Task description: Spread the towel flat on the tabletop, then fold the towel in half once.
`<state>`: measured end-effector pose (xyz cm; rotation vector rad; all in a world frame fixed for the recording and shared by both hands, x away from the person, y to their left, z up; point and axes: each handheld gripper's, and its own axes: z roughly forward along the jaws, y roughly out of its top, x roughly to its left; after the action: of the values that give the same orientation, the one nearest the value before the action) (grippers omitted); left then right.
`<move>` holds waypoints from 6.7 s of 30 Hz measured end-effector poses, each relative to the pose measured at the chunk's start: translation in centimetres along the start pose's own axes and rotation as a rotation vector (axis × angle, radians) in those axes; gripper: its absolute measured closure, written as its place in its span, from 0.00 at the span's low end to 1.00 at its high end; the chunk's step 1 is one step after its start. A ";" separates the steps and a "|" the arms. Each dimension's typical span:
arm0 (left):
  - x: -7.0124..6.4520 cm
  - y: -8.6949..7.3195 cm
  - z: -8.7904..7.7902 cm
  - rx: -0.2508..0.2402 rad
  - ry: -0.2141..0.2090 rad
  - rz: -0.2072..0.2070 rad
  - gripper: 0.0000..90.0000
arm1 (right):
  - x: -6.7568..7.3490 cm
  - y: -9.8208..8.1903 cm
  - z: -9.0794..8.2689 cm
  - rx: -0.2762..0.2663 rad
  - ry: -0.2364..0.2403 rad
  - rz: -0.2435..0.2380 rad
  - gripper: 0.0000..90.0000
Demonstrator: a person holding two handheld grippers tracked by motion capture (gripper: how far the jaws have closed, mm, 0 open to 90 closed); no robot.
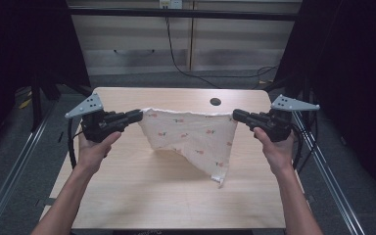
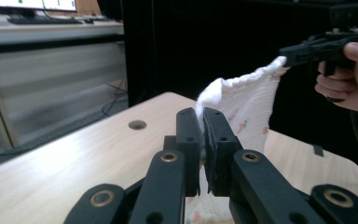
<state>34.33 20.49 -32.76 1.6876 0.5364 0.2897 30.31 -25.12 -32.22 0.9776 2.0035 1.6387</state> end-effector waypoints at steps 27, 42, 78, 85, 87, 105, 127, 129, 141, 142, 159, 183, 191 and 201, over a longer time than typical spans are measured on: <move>-4.5 3.5 -6.0 -0.086 -0.008 0.059 0.95 | 6.8 3.7 -5.2 -0.065 0.047 -0.148 0.97; 3.9 -7.9 4.1 0.302 0.091 -0.153 0.96 | -1.3 -4.7 3.4 0.151 -0.017 0.067 0.97; 5.8 -10.1 4.5 0.287 0.065 -0.221 0.64 | -6.4 -8.6 5.0 0.245 -0.139 0.133 0.64; 3.5 -10.2 3.1 0.282 0.029 -0.181 0.63 | -4.2 -10.1 3.9 0.270 -0.109 0.120 0.65; 3.0 -10.3 2.9 0.277 0.023 -0.183 0.63 | -3.7 -10.6 3.5 0.284 -0.103 0.115 0.65; -0.8 -13.3 2.6 0.418 -0.038 -0.157 0.62 | 0.1 -13.6 0.7 0.393 0.004 0.120 0.69; -3.7 -16.4 6.3 0.563 -0.100 -0.086 0.61 | 2.0 -18.3 0.0 0.576 -0.013 0.041 0.68; -3.9 -16.7 6.4 0.576 -0.105 -0.067 0.60 | 2.2 -18.3 -0.2 0.577 -0.024 0.039 0.66; -4.0 -16.9 5.9 0.596 -0.072 -0.006 0.91 | 2.9 -18.5 0.3 0.583 0.024 0.020 0.99; -3.9 -17.0 5.7 0.595 -0.075 -0.008 0.93 | 3.0 -18.5 0.4 0.580 0.025 0.017 0.99; -4.7 -17.8 1.3 0.599 -0.086 -0.033 0.97 | 6.8 -19.0 0.2 0.601 0.132 -0.026 0.99; -3.2 -15.2 2.9 0.482 -0.054 -0.115 0.74 | 4.1 -14.6 2.8 0.469 0.123 0.001 0.80; -1.0 -16.8 5.5 0.568 0.006 -0.107 0.72 | -0.8 -13.8 6.4 0.470 0.020 0.012 0.77; -0.7 -17.2 5.1 0.537 -0.023 -0.100 0.74 | -5.3 -13.7 11.3 0.486 -0.051 0.067 0.76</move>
<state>32.94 17.70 -50.47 2.1681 0.7232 0.0514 37.77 -22.09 -48.96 1.2431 2.4116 1.1574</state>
